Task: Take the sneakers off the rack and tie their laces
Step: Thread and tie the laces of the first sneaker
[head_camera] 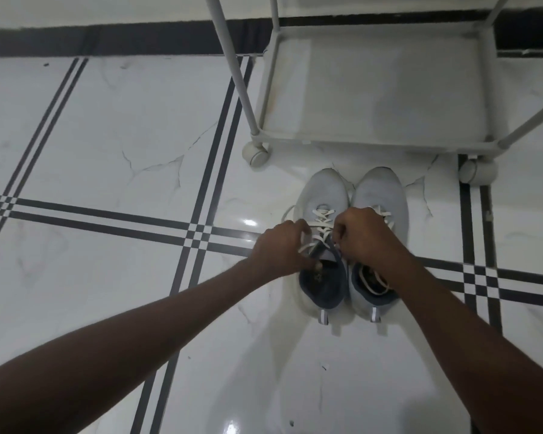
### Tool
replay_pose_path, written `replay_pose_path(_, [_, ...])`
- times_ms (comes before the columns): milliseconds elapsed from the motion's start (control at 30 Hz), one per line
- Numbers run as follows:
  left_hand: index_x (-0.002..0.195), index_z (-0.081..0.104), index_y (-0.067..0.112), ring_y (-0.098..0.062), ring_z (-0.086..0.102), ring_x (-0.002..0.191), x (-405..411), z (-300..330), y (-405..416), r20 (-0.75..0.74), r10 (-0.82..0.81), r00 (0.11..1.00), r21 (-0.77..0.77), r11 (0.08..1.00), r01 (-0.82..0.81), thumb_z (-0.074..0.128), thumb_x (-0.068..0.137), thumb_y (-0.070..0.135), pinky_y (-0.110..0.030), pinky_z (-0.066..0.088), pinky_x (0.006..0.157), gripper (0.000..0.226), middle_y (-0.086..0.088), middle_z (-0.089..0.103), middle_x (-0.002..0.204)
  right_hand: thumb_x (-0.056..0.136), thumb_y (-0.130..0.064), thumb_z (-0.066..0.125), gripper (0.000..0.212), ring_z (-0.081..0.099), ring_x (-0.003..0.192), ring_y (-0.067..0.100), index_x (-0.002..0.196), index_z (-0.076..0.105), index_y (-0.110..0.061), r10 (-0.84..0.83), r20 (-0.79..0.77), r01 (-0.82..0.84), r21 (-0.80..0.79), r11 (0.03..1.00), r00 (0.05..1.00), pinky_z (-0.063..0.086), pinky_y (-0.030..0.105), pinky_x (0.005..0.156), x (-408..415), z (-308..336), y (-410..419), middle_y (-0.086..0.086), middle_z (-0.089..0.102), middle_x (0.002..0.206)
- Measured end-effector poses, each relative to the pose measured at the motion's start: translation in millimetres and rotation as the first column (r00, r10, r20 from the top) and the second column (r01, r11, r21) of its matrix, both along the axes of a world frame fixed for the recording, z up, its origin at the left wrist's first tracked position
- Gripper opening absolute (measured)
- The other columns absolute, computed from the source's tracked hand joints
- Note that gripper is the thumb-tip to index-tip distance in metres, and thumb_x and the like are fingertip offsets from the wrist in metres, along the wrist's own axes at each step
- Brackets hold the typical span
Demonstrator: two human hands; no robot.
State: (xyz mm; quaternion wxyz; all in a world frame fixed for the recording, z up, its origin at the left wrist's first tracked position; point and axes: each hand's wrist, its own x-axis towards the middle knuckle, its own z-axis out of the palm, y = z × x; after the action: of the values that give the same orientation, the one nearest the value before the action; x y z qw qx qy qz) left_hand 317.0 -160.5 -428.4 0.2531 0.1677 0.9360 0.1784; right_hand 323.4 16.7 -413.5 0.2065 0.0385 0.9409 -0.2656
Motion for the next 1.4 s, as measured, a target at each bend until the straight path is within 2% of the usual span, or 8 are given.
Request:
replay_pose_path(133, [0.109,0.067,0.009,-0.027,0.065,0.090,21.7,1.9,5.5,-0.131,0.107,0.986,0.050,0.994,-0.101,0.069,0.086,0.032,-0.030,0.046,0.070,0.033,-0.010,0.070,0.101,0.079,-0.006,0.067,0.008,0.069,0.077,0.026,0.076,0.075,-0.007,-0.034,-0.034,0.035,0.015,0.999,0.999,0.055,0.030,0.072,3.0,3.2,-10.4,0.011,0.073,0.081])
replay_pose_path(300, [0.097,0.073,0.010,-0.021,0.056,0.075,15.0,12.6,-34.5,-0.140,0.254,0.957,0.116,0.964,-0.239,0.064,0.088,0.029,-0.026,0.033,0.064,0.023,-0.009,0.065,0.088,0.077,-0.004,0.071,0.009,0.065,0.074,0.019,0.076,0.076,-0.012,-0.094,-0.079,0.084,-0.124,0.989,0.992,0.050,0.025,0.070,4.9,10.7,-40.2,0.004,0.073,0.078])
replay_pose_path(533, [0.098,0.077,0.012,-0.021,0.071,0.064,6.2,7.1,-87.1,-0.052,0.323,0.945,0.201,0.930,-0.307,0.071,0.087,0.033,-0.037,0.059,0.061,0.025,-0.007,0.075,0.078,0.081,-0.006,0.071,0.012,0.059,0.071,0.014,0.081,0.075,-0.017,-0.135,-0.144,0.103,-0.213,0.972,0.980,0.045,0.022,0.067,-3.5,-3.5,-81.8,0.000,0.072,0.082])
replay_pose_path(667, [0.094,0.079,0.013,-0.020,0.074,0.067,-14.6,10.2,-97.8,-0.017,0.300,0.954,0.211,0.933,-0.290,0.074,0.085,0.021,-0.032,0.060,0.066,0.013,-0.009,0.077,0.075,0.080,-0.017,0.076,0.005,0.066,0.074,0.022,0.082,0.075,-0.021,-0.099,-0.141,0.081,-0.128,0.988,0.985,0.054,0.031,0.070,-7.3,-2.2,-82.3,0.003,0.074,0.083])
replay_pose_path(767, [0.088,0.080,0.015,-0.017,0.071,0.067,-22.0,10.6,-101.2,-0.049,0.271,0.961,0.172,0.951,-0.259,0.080,0.079,0.022,-0.027,0.054,0.067,0.011,-0.004,0.076,0.073,0.082,-0.023,0.074,0.002,0.058,0.068,0.020,0.082,0.075,-0.021,-0.045,-0.133,0.048,0.021,0.999,0.990,0.043,0.026,0.064,-11.5,3.1,-77.0,0.003,0.074,0.082])
replay_pose_path(967, [0.084,0.077,0.027,-0.019,0.066,0.072,-24.5,1.8,-106.4,-0.174,0.182,0.968,0.000,0.983,-0.184,0.072,0.083,0.027,-0.032,0.054,0.066,0.004,0.001,0.071,0.077,0.080,-0.017,0.075,0.005,0.051,0.061,0.019,0.078,0.077,-0.021,-0.071,-0.139,0.098,0.198,0.975,0.988,0.038,0.024,0.062,-13.5,6.8,-67.0,0.004,0.071,0.075])
replay_pose_path(1200, [0.091,0.070,0.017,-0.022,0.062,0.091,-9.2,-2.6,-109.7,-0.345,-0.056,0.937,-0.216,0.976,-0.021,0.065,0.085,0.006,-0.031,0.049,0.060,0.014,-0.003,0.070,0.091,0.075,-0.007,0.074,0.009,0.069,0.078,0.030,0.080,0.073,-0.015,-0.058,-0.103,0.088,0.321,0.943,0.993,0.041,0.026,0.062,-6.1,-4.1,-62.6,0.009,0.073,0.083])
replay_pose_path(1400, [0.092,0.078,0.017,-0.020,0.072,0.078,-19.5,5.1,-111.3,-0.151,0.150,0.977,0.010,0.989,-0.150,0.073,0.084,0.017,-0.026,0.051,0.065,0.010,-0.002,0.078,0.087,0.081,-0.020,0.072,0.006,0.067,0.076,0.026,0.083,0.077,-0.021,0.093,-0.128,-0.057,0.256,0.965,0.987,0.043,0.025,0.064,-4.1,1.1,-61.4,0.005,0.073,0.081])
